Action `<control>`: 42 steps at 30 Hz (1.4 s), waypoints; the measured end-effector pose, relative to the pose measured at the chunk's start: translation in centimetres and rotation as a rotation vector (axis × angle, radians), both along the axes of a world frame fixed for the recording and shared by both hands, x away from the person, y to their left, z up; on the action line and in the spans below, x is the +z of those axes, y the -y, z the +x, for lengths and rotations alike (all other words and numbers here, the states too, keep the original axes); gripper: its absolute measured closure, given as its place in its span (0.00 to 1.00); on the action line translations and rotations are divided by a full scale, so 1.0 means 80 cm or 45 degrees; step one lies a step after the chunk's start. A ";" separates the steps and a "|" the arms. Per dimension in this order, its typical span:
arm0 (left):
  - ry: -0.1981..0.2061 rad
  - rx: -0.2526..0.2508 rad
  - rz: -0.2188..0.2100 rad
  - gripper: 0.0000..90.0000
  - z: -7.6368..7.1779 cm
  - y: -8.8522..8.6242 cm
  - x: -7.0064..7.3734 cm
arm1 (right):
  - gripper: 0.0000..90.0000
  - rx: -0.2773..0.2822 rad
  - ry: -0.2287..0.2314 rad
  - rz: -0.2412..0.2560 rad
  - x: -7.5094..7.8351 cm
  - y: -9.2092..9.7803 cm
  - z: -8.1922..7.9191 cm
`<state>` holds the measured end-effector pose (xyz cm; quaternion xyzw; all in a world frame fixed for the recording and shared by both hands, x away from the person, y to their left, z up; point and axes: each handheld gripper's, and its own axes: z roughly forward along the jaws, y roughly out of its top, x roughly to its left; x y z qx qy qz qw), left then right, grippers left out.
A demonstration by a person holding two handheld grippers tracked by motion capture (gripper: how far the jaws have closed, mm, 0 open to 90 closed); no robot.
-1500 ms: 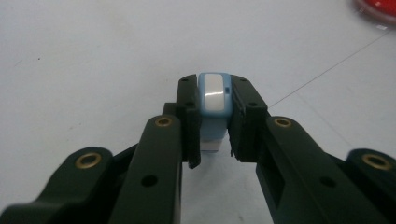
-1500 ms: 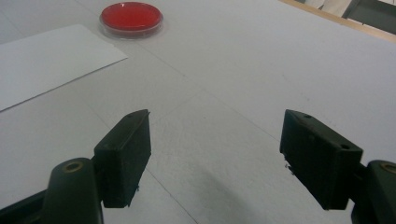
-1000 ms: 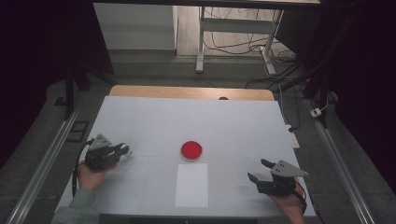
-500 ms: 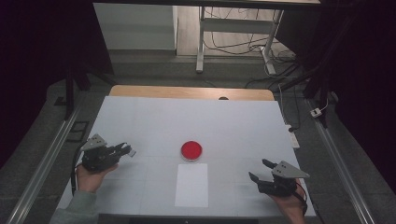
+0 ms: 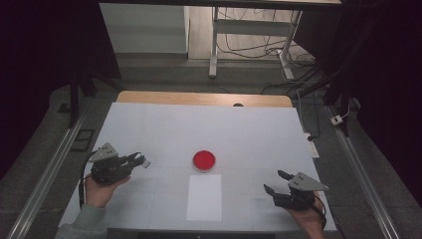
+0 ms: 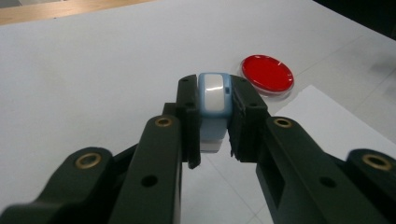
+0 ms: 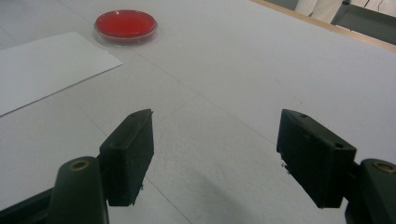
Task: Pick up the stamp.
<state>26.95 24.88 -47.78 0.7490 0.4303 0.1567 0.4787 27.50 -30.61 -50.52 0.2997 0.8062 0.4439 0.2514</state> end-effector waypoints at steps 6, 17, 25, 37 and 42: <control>0.021 -0.028 -0.004 0.84 -0.005 0.009 0.008 | 0.30 0.005 -0.001 0.005 0.000 0.000 0.000; 0.047 -0.105 -0.031 0.84 -0.010 0.031 0.021 | 0.31 0.010 -0.001 0.007 -0.001 -0.002 -0.001; 0.056 -0.146 -0.057 0.84 -0.011 0.047 0.025 | 0.31 0.010 0.002 -0.006 -0.001 -0.002 -0.001; 0.056 -0.209 -0.071 0.84 -0.009 0.077 0.027 | 0.31 0.008 0.006 -0.012 -0.001 -0.003 -0.001; 0.054 -0.223 -0.070 0.84 -0.009 0.086 0.027 | 0.31 0.008 0.009 -0.015 -0.001 -0.004 -0.001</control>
